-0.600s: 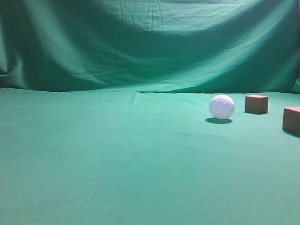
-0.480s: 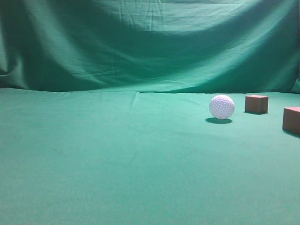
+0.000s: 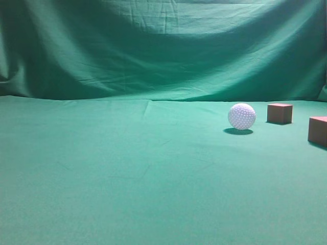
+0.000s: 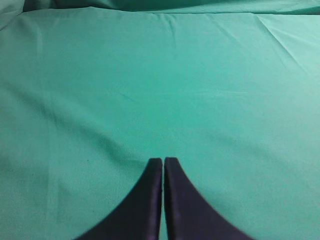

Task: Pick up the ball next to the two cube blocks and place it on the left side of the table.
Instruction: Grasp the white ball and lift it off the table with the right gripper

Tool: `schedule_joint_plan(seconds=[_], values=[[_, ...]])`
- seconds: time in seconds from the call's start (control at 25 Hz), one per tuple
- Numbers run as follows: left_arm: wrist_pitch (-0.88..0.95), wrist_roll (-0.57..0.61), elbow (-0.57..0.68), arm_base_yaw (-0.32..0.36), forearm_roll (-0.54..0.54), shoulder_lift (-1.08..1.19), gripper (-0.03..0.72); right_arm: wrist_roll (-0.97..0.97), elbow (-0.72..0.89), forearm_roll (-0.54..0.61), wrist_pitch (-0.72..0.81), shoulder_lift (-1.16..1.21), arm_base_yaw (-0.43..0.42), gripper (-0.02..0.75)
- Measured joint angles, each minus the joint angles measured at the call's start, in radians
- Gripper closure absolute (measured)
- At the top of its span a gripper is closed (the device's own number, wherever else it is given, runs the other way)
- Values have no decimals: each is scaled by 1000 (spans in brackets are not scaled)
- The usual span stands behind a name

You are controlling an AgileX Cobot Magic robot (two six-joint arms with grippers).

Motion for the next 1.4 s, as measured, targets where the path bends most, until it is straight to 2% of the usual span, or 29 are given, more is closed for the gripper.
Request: schedule_joint_plan(seconds=[0.48,0.64,0.76,0.84,1.04,1.28,1.4], values=[[0,0,0,0,0,0,688,4,1,25,-35,0,0,738],[0,0,0,0,0,0,688,18,6,250,-238,0,0,738],[0,0,0,0,0,0,688,25,6,319,-453,0,0,738],[0,0,0,0,0,0,688,29,-2,341,-520,0,0,738],[0,0,0,0,0,0,688,-20,-244,358,-309,88,-1,738],[0,0,0,0,0,0,688,-123,-532,358,66,423,-1,738],[0,0,0,0,0,0,688,-237,-614,358,155,586,-1,738]])
